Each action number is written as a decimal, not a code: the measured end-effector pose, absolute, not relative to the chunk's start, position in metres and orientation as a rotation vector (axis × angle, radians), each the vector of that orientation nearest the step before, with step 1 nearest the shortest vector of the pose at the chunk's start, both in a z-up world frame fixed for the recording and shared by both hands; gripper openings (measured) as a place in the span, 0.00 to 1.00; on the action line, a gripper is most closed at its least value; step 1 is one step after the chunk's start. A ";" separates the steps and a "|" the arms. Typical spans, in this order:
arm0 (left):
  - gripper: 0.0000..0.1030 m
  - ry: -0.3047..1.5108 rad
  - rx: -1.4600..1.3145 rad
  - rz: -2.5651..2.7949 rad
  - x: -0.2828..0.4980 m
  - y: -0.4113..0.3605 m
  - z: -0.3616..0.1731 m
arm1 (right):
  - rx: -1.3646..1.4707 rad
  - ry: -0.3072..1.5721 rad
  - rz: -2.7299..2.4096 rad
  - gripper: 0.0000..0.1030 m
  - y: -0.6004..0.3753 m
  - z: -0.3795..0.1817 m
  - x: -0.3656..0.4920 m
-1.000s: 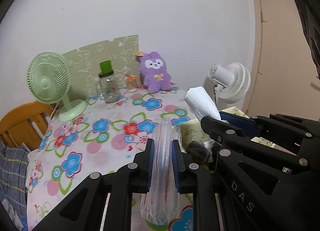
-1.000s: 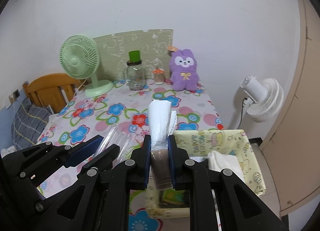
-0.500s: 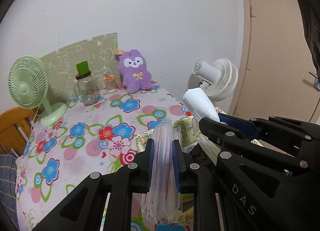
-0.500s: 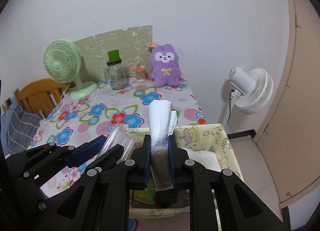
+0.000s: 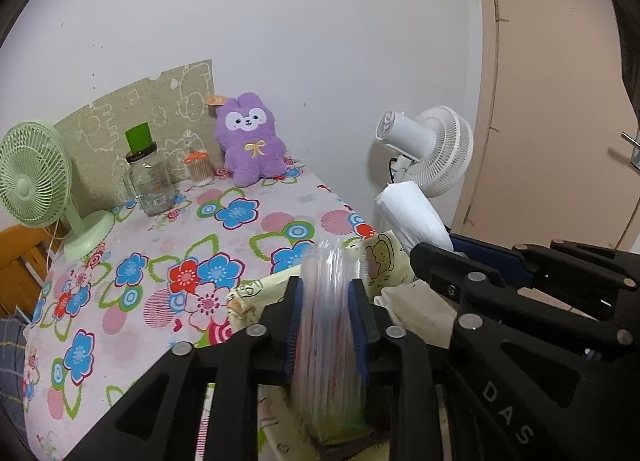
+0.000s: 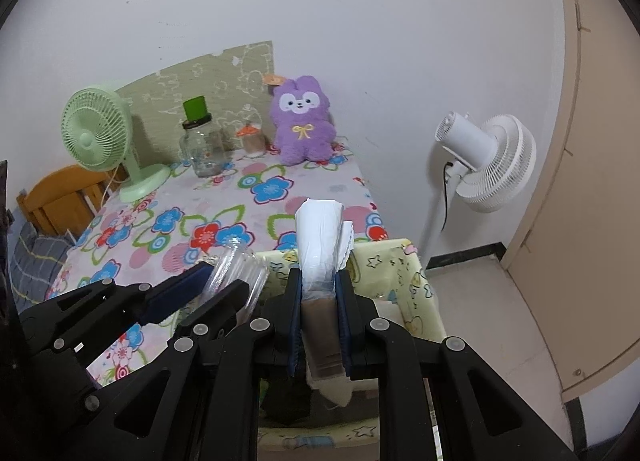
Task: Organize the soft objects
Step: 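Lower the clear packet into the box and open the left tool while the right tool releases the roll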
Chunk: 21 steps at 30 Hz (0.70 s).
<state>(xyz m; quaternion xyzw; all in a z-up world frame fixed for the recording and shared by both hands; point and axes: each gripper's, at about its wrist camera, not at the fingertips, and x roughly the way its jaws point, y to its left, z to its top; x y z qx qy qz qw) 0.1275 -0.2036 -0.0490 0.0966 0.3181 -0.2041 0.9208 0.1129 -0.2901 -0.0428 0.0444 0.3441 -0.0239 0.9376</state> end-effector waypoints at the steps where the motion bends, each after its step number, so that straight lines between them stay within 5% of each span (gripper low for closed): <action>1: 0.34 0.654 0.200 -0.416 0.129 -0.204 -0.050 | 0.095 0.709 -0.049 0.18 -0.292 -0.044 0.114; 6: 0.41 0.664 0.215 -0.400 0.132 -0.207 -0.054 | 0.105 0.724 -0.043 0.18 -0.294 -0.049 0.116; 16: 0.72 0.670 0.239 -0.319 0.128 -0.190 -0.056 | 0.149 0.757 -0.043 0.20 -0.295 -0.058 0.116; 21: 0.73 0.661 0.252 -0.293 0.122 -0.183 -0.055 | 0.146 0.768 -0.051 0.30 -0.290 -0.059 0.112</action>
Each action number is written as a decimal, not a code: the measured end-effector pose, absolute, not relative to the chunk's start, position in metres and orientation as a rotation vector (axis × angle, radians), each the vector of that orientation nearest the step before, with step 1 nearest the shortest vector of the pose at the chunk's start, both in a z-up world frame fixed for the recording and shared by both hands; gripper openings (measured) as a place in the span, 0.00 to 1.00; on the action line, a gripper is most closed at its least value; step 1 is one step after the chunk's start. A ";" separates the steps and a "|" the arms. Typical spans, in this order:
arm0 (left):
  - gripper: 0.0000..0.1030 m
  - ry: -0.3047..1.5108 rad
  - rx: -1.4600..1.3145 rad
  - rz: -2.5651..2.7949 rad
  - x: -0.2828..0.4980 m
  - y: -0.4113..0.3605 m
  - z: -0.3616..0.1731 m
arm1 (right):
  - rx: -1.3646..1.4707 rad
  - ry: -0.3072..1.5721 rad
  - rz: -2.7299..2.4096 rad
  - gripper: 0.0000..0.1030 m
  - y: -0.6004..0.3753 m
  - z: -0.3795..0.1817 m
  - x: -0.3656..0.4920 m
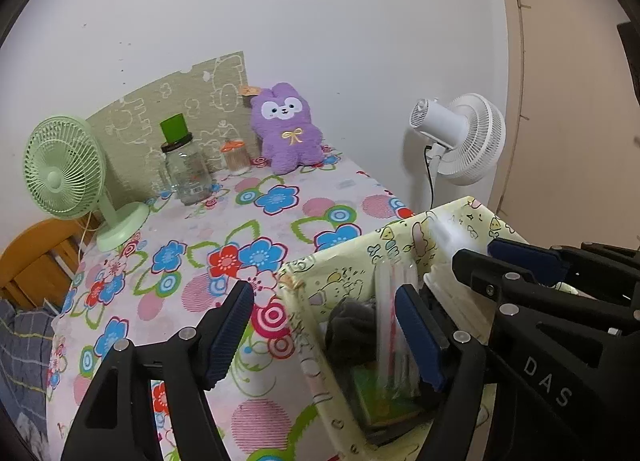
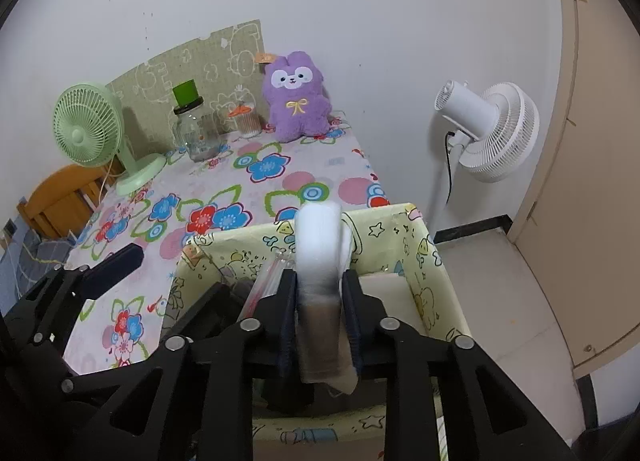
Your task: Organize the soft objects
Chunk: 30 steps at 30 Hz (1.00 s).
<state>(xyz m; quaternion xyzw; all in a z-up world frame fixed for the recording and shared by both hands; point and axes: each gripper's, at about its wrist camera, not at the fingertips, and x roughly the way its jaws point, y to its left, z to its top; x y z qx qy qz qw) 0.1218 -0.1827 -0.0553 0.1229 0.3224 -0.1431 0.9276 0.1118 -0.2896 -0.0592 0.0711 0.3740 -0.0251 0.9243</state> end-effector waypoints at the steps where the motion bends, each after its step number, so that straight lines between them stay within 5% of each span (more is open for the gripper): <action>1: 0.74 0.663 0.249 -0.290 0.121 -0.180 -0.055 | 0.142 0.767 -0.055 0.32 -0.288 -0.059 0.111; 9: 0.86 0.668 0.174 -0.267 0.113 -0.148 -0.046 | 0.128 0.734 -0.078 0.60 -0.279 -0.048 0.098; 30: 1.00 0.589 0.095 -0.173 0.076 -0.058 -0.007 | 0.064 0.613 -0.027 0.90 -0.200 -0.005 0.064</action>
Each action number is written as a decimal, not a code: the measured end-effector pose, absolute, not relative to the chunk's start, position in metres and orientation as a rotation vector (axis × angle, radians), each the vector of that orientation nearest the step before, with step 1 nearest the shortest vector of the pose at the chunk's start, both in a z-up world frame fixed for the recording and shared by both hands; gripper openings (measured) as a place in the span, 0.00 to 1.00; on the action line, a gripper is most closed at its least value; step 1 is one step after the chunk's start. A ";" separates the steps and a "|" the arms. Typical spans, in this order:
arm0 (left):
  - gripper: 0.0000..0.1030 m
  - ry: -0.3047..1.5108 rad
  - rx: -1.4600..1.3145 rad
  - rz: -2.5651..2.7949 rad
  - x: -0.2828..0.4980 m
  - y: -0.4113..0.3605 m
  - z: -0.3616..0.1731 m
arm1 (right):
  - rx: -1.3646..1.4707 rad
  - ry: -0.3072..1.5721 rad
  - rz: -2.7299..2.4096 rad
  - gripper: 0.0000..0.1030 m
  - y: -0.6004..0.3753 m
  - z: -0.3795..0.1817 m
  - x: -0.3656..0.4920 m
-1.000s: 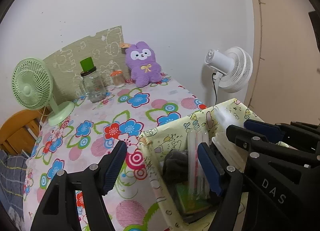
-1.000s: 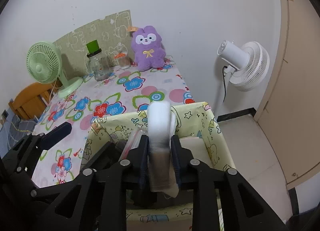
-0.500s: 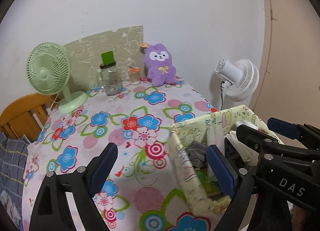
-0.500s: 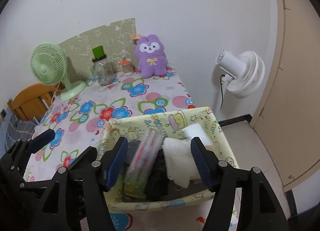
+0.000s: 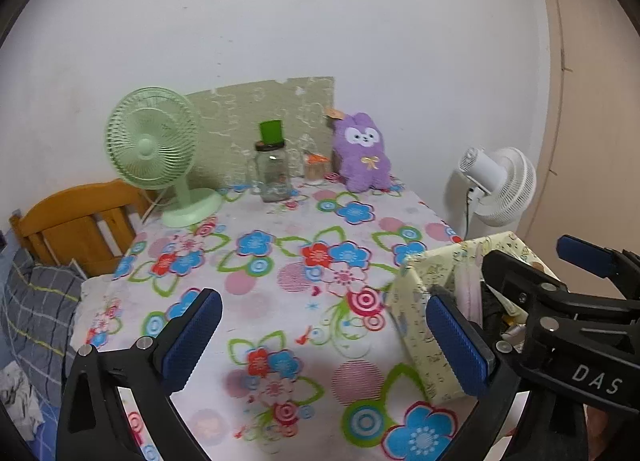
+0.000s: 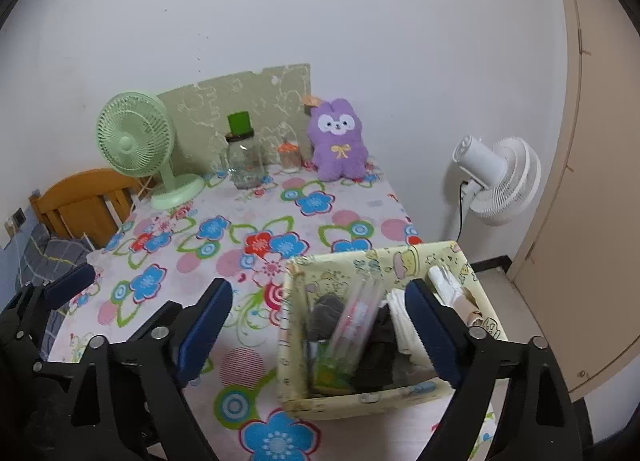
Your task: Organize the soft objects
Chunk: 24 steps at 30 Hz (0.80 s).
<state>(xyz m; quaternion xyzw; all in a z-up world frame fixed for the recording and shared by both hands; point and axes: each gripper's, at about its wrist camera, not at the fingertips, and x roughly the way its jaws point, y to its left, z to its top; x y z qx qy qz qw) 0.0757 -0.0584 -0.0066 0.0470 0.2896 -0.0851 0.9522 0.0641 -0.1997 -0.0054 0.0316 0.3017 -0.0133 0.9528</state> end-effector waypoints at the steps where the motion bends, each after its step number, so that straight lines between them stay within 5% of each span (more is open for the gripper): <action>1: 1.00 0.586 0.090 -0.166 0.074 -0.053 -0.004 | 0.065 0.606 -0.022 0.90 -0.196 -0.003 0.062; 24: 1.00 0.488 0.012 -0.043 0.016 0.017 0.032 | 0.041 0.473 0.023 0.95 -0.155 0.036 0.011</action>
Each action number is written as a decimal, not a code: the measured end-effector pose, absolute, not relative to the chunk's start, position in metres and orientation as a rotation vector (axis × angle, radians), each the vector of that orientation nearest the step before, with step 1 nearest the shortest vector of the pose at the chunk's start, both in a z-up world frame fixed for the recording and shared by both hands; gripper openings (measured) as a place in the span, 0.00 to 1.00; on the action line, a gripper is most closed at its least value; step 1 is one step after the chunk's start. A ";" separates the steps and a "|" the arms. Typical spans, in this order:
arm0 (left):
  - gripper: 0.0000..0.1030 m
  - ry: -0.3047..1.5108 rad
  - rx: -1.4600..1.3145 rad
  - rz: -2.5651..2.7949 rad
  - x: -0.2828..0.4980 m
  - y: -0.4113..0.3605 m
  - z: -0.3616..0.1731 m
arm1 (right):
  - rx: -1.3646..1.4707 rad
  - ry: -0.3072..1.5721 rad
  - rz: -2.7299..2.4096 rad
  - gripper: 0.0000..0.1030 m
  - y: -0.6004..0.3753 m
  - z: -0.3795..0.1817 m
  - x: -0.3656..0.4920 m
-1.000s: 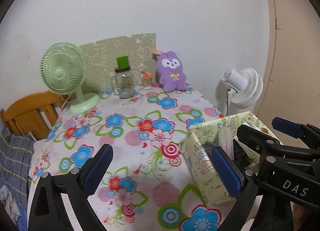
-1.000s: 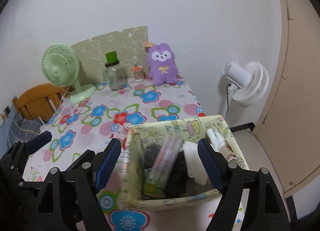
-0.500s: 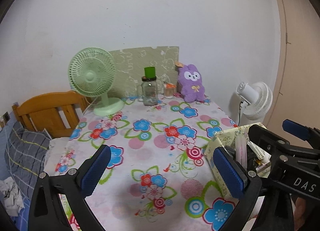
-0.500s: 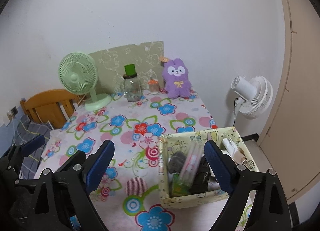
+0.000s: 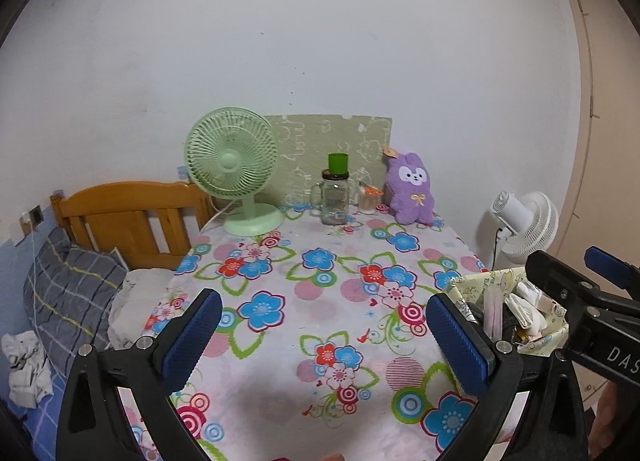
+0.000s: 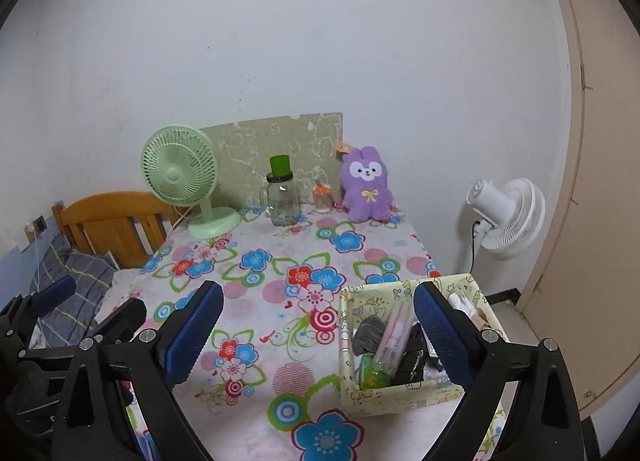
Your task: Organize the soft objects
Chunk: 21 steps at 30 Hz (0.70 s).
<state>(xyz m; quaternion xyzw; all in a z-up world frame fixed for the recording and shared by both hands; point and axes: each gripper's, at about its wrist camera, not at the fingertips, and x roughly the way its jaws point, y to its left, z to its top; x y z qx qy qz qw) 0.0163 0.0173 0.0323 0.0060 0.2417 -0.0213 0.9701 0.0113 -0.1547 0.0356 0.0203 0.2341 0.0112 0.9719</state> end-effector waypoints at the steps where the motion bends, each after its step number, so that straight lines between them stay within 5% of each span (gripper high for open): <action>1: 1.00 0.486 0.011 -0.040 0.014 0.018 0.033 | 0.038 0.467 0.023 0.95 -0.154 0.036 0.009; 21: 1.00 0.470 0.014 -0.042 -0.003 0.010 0.034 | 0.051 0.449 0.012 0.96 -0.165 0.033 -0.007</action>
